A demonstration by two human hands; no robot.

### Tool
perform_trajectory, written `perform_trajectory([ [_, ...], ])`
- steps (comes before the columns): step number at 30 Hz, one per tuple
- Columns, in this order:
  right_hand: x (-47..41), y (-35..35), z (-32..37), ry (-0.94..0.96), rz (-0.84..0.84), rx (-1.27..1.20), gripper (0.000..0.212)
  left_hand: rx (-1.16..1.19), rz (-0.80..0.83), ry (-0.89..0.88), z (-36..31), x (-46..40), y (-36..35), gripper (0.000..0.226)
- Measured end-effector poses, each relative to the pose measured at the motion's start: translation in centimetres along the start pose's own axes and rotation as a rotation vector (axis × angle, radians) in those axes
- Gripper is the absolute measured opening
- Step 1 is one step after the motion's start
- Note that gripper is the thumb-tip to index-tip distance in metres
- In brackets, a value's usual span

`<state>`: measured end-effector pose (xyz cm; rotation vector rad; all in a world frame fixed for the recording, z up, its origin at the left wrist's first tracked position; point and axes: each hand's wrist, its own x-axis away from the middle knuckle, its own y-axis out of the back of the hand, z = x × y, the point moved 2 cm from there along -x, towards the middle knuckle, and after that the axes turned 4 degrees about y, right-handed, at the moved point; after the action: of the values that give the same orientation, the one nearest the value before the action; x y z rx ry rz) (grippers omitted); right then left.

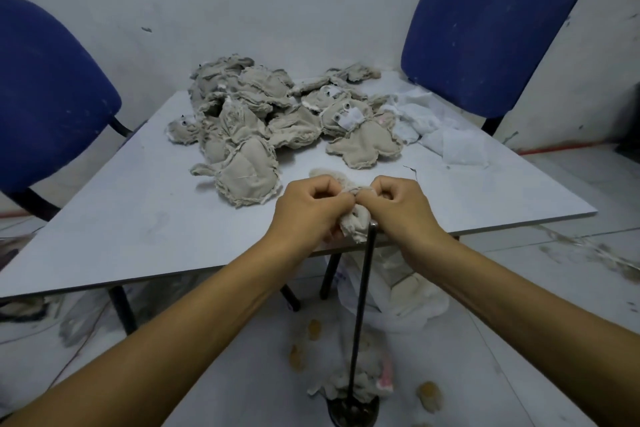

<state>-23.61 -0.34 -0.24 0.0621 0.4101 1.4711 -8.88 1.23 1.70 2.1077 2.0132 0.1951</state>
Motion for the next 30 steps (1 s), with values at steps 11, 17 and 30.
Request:
perform_trajectory([
  [11,0.6,2.6,0.9,0.327,0.216,0.266,0.021,0.221,-0.047,0.117,0.7,-1.3,-0.8,0.038],
  [17,-0.5,3.0,0.2,0.291,0.068,0.21,0.02,0.326,0.09,0.102,-0.3,-0.3,-1.2,0.024],
  [30,0.5,0.6,0.8,0.304,0.274,0.288,0.017,-0.177,-0.313,-0.029,0.7,-1.5,0.5,0.021],
])
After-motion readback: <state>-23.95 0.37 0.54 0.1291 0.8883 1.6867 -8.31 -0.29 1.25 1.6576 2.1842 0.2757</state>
